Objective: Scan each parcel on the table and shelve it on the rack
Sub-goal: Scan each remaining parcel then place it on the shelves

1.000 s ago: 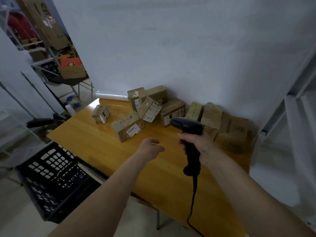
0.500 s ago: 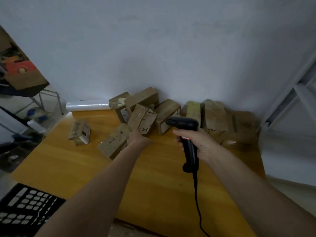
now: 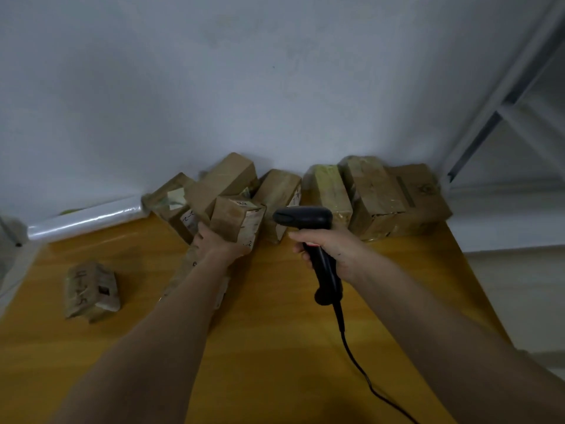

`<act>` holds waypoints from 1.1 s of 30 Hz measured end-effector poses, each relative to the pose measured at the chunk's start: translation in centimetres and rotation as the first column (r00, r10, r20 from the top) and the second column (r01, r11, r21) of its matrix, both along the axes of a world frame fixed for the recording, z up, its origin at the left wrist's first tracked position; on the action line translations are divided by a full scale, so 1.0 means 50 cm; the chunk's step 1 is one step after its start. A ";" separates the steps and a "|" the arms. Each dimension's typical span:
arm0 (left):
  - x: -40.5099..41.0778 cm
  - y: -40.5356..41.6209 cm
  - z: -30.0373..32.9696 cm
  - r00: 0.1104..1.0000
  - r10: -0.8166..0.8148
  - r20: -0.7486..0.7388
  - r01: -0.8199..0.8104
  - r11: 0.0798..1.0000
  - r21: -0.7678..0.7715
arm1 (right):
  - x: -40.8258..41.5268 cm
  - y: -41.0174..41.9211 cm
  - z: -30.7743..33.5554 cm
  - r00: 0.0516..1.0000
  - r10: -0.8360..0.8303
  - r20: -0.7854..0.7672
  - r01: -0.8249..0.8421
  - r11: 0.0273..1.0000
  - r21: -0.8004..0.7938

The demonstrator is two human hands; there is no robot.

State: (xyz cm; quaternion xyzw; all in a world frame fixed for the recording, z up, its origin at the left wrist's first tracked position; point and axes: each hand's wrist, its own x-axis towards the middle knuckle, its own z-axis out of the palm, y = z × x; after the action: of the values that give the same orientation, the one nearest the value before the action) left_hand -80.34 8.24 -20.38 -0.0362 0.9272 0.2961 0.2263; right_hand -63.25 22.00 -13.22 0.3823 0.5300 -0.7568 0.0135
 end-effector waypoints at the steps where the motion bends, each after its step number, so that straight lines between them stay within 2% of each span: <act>1: -0.007 -0.003 -0.008 1.000 -0.007 0.011 0.007 1.000 0.009 | 0.000 0.001 -0.006 1.000 -0.017 0.007 0.017 1.000 -0.001; 4: -0.021 -0.010 -0.026 0.999 -0.032 0.020 0.031 0.999 0.011 | 0.004 0.002 -0.020 0.998 -0.068 0.016 0.068 0.998 -0.009; 11: -0.008 -0.005 -0.028 0.995 -0.079 -0.064 0.076 0.996 -0.055 | 0.021 0.002 -0.019 0.996 -0.083 -0.010 0.083 0.997 0.000; 14: 0.012 -0.001 -0.020 0.998 -0.053 -0.027 0.055 0.995 0.083 | 0.037 -0.001 -0.006 0.997 -0.070 -0.037 0.071 0.997 0.014; 17: 0.057 0.002 0.002 0.993 -0.060 0.104 0.033 0.968 0.250 | 0.059 -0.003 0.013 0.994 -0.072 -0.077 0.076 0.996 0.040; 22: 0.151 0.007 0.050 0.967 -0.179 0.181 0.102 0.923 0.370 | 0.128 -0.008 0.053 0.979 -0.087 -0.184 0.115 0.982 0.149; 28: 0.221 0.017 0.102 0.962 -0.114 0.249 -0.015 0.886 0.463 | 0.219 0.000 0.093 0.981 -0.042 -0.192 0.100 0.946 0.307; 33: 0.260 0.030 0.117 0.958 -0.076 0.278 -0.081 0.855 0.513 | 0.281 0.009 0.108 0.980 -0.034 -0.197 0.099 0.940 0.326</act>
State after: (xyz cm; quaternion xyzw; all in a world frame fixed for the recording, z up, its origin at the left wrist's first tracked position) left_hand -67.33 9.73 -14.52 -0.0178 0.7698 0.5269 0.3599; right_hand -49.21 22.45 -7.83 0.3233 0.6363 -0.6887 -0.1275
